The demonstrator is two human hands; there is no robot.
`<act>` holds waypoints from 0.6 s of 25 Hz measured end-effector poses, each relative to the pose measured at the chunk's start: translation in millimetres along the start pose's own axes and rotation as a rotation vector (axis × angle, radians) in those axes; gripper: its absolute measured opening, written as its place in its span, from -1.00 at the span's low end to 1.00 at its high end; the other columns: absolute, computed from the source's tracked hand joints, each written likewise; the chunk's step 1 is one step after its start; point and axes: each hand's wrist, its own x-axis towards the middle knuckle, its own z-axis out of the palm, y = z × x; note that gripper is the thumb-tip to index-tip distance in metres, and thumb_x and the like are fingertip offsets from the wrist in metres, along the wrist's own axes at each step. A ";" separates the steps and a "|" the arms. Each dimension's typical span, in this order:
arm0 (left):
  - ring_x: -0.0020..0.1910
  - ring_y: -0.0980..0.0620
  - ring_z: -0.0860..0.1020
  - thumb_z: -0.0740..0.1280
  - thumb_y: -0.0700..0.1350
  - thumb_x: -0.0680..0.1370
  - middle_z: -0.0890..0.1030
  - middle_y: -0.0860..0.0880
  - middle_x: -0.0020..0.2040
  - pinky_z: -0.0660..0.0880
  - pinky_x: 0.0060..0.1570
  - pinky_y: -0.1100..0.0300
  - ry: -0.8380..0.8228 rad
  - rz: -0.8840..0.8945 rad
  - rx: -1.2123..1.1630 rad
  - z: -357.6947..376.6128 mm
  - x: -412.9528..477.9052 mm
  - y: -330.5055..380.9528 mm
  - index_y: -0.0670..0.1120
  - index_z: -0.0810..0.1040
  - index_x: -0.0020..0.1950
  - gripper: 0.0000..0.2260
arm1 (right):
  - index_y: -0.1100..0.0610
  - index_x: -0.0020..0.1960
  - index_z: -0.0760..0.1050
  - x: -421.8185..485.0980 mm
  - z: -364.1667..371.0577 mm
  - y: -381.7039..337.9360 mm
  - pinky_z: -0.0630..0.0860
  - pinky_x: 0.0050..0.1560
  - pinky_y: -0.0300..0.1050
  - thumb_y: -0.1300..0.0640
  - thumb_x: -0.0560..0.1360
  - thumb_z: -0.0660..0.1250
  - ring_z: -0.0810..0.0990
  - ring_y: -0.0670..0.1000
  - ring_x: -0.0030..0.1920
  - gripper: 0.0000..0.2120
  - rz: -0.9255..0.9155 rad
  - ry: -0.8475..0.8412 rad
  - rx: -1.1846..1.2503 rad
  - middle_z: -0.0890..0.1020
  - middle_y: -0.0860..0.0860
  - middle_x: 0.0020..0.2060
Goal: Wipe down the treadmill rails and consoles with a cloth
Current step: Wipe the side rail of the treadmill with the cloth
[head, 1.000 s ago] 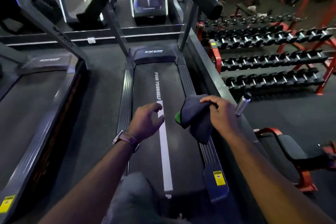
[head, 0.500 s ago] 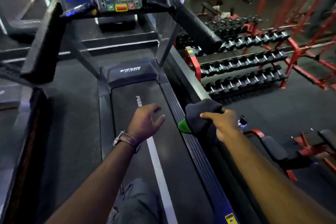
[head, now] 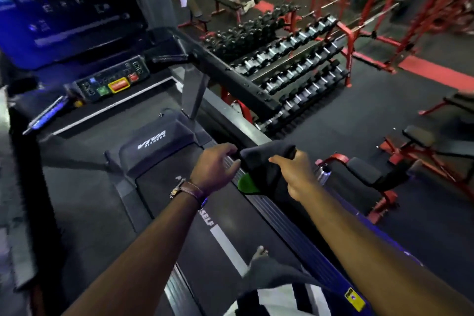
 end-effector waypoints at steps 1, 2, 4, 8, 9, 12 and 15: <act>-0.10 -0.02 0.61 0.41 -0.06 0.41 0.66 -0.04 -0.09 0.47 -0.07 0.19 -0.010 0.016 0.000 4.4 20.3 -13.4 -0.14 0.60 0.01 -0.76 | 0.19 0.22 0.50 13.4 8.4 -4.5 0.58 0.17 0.08 0.17 0.37 0.51 0.62 0.05 0.07 -0.56 -0.004 0.017 0.014 0.65 0.05 0.05; -0.10 -0.02 0.61 0.41 -0.06 0.41 0.66 -0.03 -0.09 0.49 -0.07 0.18 -0.021 0.023 -0.002 9.8 39.6 -25.9 -0.14 0.60 0.01 -0.76 | 0.17 0.21 0.50 27.6 16.2 -7.5 0.57 0.17 0.07 0.18 0.39 0.49 0.62 0.04 0.07 -0.58 -0.018 0.037 0.021 0.65 0.04 0.05; -0.11 -0.02 0.61 0.39 -0.04 0.41 0.66 -0.03 -0.10 0.52 -0.09 0.14 -0.043 0.046 -0.010 20.8 77.3 -47.9 -0.13 0.60 0.01 -0.76 | 0.15 0.21 0.50 55.3 27.4 -19.8 0.59 0.11 -0.01 0.19 0.41 0.46 0.62 0.00 0.06 -0.61 -0.055 0.063 0.032 0.64 0.01 0.03; -0.12 -0.02 0.60 0.36 -0.02 0.44 0.65 -0.03 -0.10 0.53 -0.11 0.09 -0.117 0.120 -0.054 37.3 136.0 -80.8 -0.12 0.59 0.02 -0.76 | 0.05 0.16 0.49 91.1 36.0 -45.9 0.49 -0.11 -0.23 0.19 0.43 0.44 0.59 -0.09 -0.01 -0.68 -0.131 0.114 -0.086 0.62 -0.10 -0.05; -0.11 -0.02 0.61 0.36 -0.02 0.44 0.65 -0.03 -0.09 0.54 -0.10 0.10 -0.139 0.145 -0.055 42.2 150.0 -88.6 -0.12 0.58 0.03 -0.76 | 0.06 0.15 0.51 96.4 39.2 -51.0 0.47 -0.10 -0.20 0.17 0.42 0.44 0.58 -0.05 -0.01 -0.68 -0.173 0.123 -0.172 0.63 -0.08 -0.04; -0.09 -0.02 0.61 0.36 -0.01 0.44 0.65 -0.04 -0.06 0.53 -0.07 0.14 -0.204 0.174 -0.094 59.7 193.4 -110.6 -0.13 0.58 0.07 -0.72 | 0.11 0.19 0.54 103.1 48.5 -63.0 0.35 -0.13 -0.23 0.18 0.43 0.45 0.55 0.00 -0.06 -0.66 -0.258 0.235 -0.380 0.64 0.04 -0.04; -0.04 -0.02 0.61 0.37 -0.03 0.44 0.65 -0.06 0.00 0.50 -0.01 0.19 -0.254 0.274 -0.126 78.1 226.1 -125.0 -0.15 0.58 0.10 -0.70 | 0.11 0.24 0.56 98.5 52.8 -80.5 0.47 -0.16 -0.14 0.15 0.44 0.44 0.59 0.12 -0.11 -0.64 -0.297 0.446 -0.448 0.67 0.13 -0.09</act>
